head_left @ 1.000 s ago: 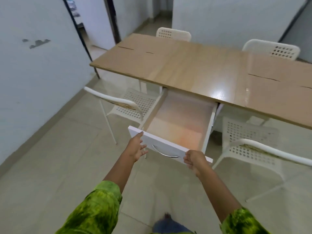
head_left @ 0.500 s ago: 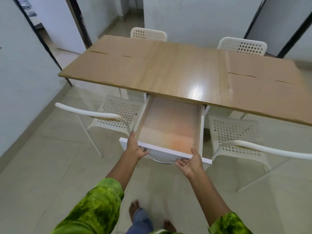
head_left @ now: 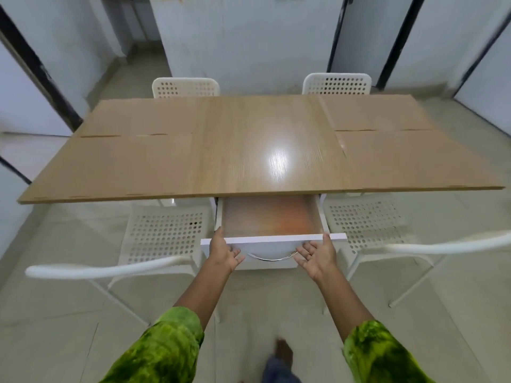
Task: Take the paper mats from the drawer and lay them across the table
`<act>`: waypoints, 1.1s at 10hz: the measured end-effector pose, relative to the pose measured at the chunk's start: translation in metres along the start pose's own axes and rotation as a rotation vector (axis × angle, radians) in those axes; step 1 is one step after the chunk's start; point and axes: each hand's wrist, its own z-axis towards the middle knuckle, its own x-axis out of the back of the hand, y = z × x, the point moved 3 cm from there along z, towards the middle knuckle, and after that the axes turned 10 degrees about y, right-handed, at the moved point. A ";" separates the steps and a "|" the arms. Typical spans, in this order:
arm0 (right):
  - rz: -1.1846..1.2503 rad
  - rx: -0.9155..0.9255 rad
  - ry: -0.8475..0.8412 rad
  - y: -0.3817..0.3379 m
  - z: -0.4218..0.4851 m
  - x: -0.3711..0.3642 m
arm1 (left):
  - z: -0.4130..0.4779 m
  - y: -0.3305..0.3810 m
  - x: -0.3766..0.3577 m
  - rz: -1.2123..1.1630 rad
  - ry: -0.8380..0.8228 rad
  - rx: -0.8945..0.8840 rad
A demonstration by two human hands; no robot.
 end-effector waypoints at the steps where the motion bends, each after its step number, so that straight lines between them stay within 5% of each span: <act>1: -0.024 -0.003 -0.016 -0.012 0.019 -0.019 | 0.017 0.017 -0.017 -0.032 -0.002 -0.001; 8: -0.090 -0.067 -0.062 -0.065 0.110 -0.099 | 0.094 0.082 -0.086 -0.121 -0.013 -0.024; 11: -0.230 0.020 0.037 -0.068 0.083 -0.099 | 0.073 0.084 -0.080 0.137 0.004 -0.063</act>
